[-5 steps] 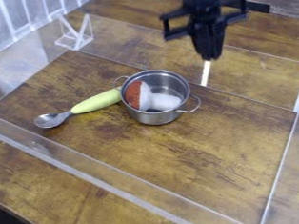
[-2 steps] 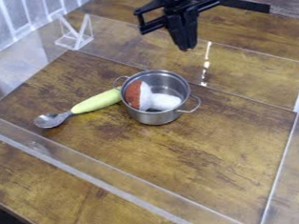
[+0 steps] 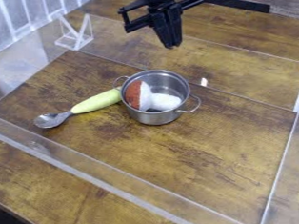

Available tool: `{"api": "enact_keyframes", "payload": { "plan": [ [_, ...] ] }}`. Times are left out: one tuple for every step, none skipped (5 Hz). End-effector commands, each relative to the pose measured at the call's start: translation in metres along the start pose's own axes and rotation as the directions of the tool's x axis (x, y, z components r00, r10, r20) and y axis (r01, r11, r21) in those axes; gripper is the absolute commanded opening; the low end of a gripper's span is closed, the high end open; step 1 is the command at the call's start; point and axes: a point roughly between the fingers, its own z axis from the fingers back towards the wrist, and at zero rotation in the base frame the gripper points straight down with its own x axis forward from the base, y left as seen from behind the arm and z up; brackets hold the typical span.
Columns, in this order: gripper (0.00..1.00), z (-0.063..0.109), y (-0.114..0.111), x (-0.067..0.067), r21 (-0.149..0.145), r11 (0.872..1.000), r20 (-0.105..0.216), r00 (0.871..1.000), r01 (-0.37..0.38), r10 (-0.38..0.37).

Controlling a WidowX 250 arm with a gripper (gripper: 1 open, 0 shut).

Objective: Put the mushroom in the silver pot

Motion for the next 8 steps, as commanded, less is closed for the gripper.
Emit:
{"api": "enact_keyframes", "payload": {
  "plan": [
    [0.00,0.025,-0.017,0.004,-0.053,0.998,0.068,0.998,0.020,-0.016],
    [0.00,0.016,-0.020,0.005,-0.038,0.999,0.060,0.998,0.006,-0.004],
    [0.00,0.004,-0.019,0.007,-0.026,1.000,0.060,0.998,-0.015,0.016],
    [0.00,-0.002,-0.019,0.006,-0.024,0.999,0.064,0.998,-0.024,0.026],
    [0.00,0.009,-0.027,0.011,-0.024,1.000,0.064,0.998,-0.013,0.014],
    [0.00,0.021,-0.034,0.017,-0.023,1.000,0.066,0.998,-0.001,0.003],
    [0.00,0.026,-0.026,0.006,-0.037,0.998,0.070,0.996,-0.058,0.061],
    [0.00,0.038,-0.020,-0.003,-0.051,0.996,0.067,0.994,-0.079,0.082]
  ]
}}
